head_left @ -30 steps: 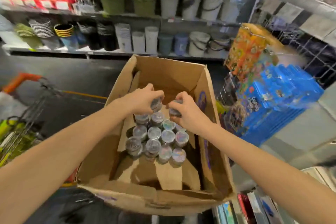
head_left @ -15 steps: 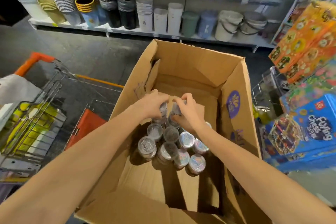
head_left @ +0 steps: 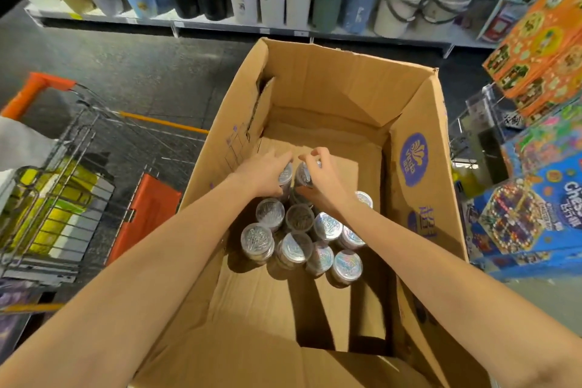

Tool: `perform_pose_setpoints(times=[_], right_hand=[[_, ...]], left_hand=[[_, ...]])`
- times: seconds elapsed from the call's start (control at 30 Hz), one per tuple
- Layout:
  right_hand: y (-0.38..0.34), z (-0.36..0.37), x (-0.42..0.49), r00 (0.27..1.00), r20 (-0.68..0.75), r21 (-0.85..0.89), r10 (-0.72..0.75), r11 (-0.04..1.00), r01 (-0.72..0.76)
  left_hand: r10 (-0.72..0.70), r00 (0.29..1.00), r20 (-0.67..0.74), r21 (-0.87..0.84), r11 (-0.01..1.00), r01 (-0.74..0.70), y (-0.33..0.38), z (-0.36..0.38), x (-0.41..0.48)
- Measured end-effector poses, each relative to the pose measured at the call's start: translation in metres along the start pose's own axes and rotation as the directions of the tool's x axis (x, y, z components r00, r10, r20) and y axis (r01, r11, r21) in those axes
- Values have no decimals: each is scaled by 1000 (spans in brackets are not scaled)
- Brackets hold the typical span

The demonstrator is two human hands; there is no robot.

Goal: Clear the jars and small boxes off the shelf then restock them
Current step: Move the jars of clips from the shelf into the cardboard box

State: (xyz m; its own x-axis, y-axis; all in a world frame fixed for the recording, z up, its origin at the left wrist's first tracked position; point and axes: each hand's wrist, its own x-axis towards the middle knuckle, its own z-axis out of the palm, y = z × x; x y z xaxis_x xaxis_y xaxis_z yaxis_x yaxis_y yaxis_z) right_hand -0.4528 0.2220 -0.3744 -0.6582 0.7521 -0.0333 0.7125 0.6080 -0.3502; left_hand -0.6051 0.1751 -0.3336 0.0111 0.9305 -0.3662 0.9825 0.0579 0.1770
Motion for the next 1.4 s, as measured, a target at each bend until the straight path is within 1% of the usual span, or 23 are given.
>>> perform_pose_setpoints(times=[0.07,0.1,0.13,0.2,0.27,0.33,0.6,0.67,0.77,0.83,0.9,1.03,1.13,1.27,1.4], right_hand=[[0,5,4,999,-14,82,34,996,-33],[-1,7,5,999,-10,85,33,996,-32],[0,9,5,1000,3,48,12,999,-12],[1,11,5,1000,10,78,30,996,-31],[1,13,5,1000,-10,50,15,999,-14],[0,13,3,999,-15,61,33,998,-32],[-6,-3,-9,995,75,18,71,997,-72],[-9,-17,-14,994,71,-33,80,996,-78],[-15,-43,-26,997,9,-164,81,983,-78],[-19,-65,-37,993,-85,-201,79,975,-95],[-24,-95,-55,981,-182,-236,72,965,-115],[-34,-159,-104,933,-335,-230,130,949,-215],[-34,-203,-150,876,-442,-248,191,913,-324],[-33,-251,-232,746,-587,-185,314,845,-501],[-33,-285,-320,602,-694,-153,394,737,-659]], left_hand=[[-2,1000,-8,11,1000,2,-1,3,1],[0,1000,-15,11,1000,0,-1,3,2],[3,1000,-20,9,1000,-2,-1,4,3],[-1,1000,-30,1,1000,1,-1,4,4],[-11,999,-34,12,1000,12,-2,5,5],[-15,999,-35,35,999,16,-1,5,7],[4,1000,-7,35,999,-4,-4,-8,-3],[24,1000,-10,44,999,-23,-3,-19,-8],[75,996,-47,50,996,-73,3,-46,-18],[132,985,-110,62,990,-126,12,-69,-25],[218,957,-190,93,975,-204,27,-94,-32],[410,862,-298,156,912,-380,69,-141,-52],[544,755,-366,180,837,-516,108,-167,-70],[719,564,-406,215,675,-706,180,-191,-99],[833,327,-445,235,461,-856,266,-200,-133]])
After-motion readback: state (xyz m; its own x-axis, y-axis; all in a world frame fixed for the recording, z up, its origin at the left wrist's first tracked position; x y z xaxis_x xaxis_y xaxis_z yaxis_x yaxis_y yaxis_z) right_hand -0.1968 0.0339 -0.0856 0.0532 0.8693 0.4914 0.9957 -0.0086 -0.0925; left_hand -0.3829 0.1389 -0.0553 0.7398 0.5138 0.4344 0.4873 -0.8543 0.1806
